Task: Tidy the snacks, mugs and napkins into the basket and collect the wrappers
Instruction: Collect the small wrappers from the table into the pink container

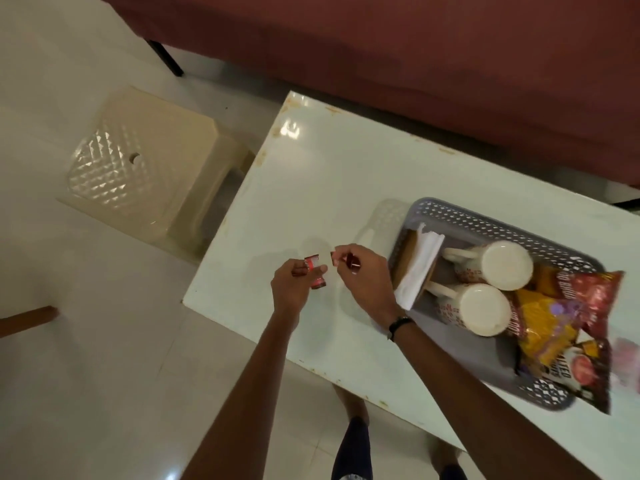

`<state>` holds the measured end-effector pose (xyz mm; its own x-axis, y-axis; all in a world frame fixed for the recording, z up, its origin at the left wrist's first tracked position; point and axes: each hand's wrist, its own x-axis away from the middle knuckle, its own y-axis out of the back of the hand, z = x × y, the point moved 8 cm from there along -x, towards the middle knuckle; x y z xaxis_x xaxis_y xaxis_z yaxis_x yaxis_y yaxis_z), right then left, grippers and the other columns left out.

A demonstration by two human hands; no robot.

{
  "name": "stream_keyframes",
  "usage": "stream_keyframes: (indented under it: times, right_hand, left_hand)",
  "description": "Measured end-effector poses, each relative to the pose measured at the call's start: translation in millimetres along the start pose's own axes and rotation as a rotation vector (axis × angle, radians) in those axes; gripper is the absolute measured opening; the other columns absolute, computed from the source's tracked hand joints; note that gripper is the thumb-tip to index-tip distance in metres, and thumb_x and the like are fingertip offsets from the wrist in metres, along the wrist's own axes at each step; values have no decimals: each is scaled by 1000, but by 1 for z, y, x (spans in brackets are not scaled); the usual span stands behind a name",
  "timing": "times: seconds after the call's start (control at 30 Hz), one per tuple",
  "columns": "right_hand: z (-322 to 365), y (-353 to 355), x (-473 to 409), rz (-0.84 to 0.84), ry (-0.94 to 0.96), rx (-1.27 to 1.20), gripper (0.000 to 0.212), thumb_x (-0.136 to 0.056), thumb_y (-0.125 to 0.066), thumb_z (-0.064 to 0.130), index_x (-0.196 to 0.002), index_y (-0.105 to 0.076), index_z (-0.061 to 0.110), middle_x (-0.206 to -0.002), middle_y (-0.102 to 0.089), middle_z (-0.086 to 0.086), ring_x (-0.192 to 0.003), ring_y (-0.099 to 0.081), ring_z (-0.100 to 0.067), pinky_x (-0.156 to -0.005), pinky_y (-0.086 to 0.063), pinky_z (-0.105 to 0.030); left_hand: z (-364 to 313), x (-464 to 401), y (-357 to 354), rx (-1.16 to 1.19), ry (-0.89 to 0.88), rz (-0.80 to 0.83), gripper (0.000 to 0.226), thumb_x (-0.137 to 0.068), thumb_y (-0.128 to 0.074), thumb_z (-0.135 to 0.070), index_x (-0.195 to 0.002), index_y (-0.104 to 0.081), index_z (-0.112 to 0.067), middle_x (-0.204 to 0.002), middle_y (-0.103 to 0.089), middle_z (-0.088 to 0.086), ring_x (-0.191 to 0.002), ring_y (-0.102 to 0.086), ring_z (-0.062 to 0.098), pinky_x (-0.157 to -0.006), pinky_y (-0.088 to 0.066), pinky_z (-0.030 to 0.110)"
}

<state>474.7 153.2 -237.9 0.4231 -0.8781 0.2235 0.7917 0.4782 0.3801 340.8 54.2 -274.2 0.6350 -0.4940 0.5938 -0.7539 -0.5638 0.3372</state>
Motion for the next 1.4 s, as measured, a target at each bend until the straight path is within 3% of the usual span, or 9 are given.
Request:
stream_keyframes:
  times: [0.17, 0.33, 0.57, 0.7, 0.83, 0.93, 1.07, 1.23, 1.4]
  right_hand:
    - [4, 94, 42, -169, -78, -194, 13, -87, -60, 2, -89, -70, 10, -85, -69, 9, -74, -62, 5, -69, -44, -5]
    - [-33, 204, 111, -395, -150, -232, 12, -85, -63, 4, -89, -71, 11, -88, -71, 6, -82, -65, -1, -73, -48, -9]
    - [-128, 356, 230, -812, -328, -254, 16, -83, -67, 6, -87, -71, 20, -89, -73, 8, -84, -68, 1, -77, -52, -16]
    - [-187, 411, 278, -977, -489, -276, 6, -84, -69, 17, -89, -71, 15, -88, -73, -7, -69, -56, -4, -63, -41, -3]
    - [-207, 444, 289, -985, -486, -222, 6, -86, -64, 13, -89, -69, 15, -84, -69, -8, -72, -57, -18, -61, -39, -2]
    - [-216, 453, 286, -981, -484, -255, 14, -86, -61, 8, -96, -69, 13, -89, -69, 1, -80, -61, -10, -69, -43, -1]
    - [-216, 445, 267, -914, -454, -321, 15, -87, -61, 8, -98, -69, 14, -88, -69, 3, -73, -59, 2, -69, -44, -8]
    - [-236, 440, 252, -865, -512, -324, 23, -92, -56, 13, -114, -61, 8, -110, -65, 2, -101, -59, -8, -75, -41, 3]
    - [-291, 464, 259, -897, -735, -29, 50, -81, -67, 10, -127, -48, 2, -130, -51, -18, -120, -45, -33, -96, -35, -30]
  left_hand:
    - [-30, 76, -63, 166, -80, 31, 24, -74, -76, -25, -84, -68, -4, -77, -72, 12, -71, -69, 20, -71, -57, 30]
    - [-48, 162, -167, 166, -115, 159, 15, -78, -73, -15, -86, -68, -3, -68, -68, 0, -56, -62, -2, -57, -50, 14]
    - [-10, 271, -326, 37, -110, 439, 8, -77, -74, -14, -76, -66, -15, -67, -66, -4, -58, -61, -3, -57, -48, 12]
    - [-6, 303, -393, -65, -204, 505, 12, -78, -72, -10, -87, -66, -5, -77, -68, 7, -63, -62, 1, -61, -51, 13]
    - [-14, 311, -436, -197, -303, 540, 18, -81, -67, -5, -98, -64, 0, -93, -70, 12, -75, -62, 8, -73, -52, 19]
    - [-4, 303, -441, -276, -283, 492, 24, -83, -65, -8, -106, -61, -1, -109, -67, 15, -97, -63, 22, -77, -48, 20]
    - [14, 308, -427, -346, -263, 446, 24, -89, -56, -8, -112, -59, -2, -114, -65, 13, -104, -62, 24, -81, -46, 22]
    - [24, 315, -424, -381, -247, 451, 30, -91, -51, -7, -120, -57, -5, -125, -61, 10, -112, -59, 23, -91, -45, 26]
    - [16, 311, -437, -393, -253, 480, 38, -92, -48, -5, -129, -50, -8, -135, -55, 8, -121, -54, 21, -98, -42, 29]
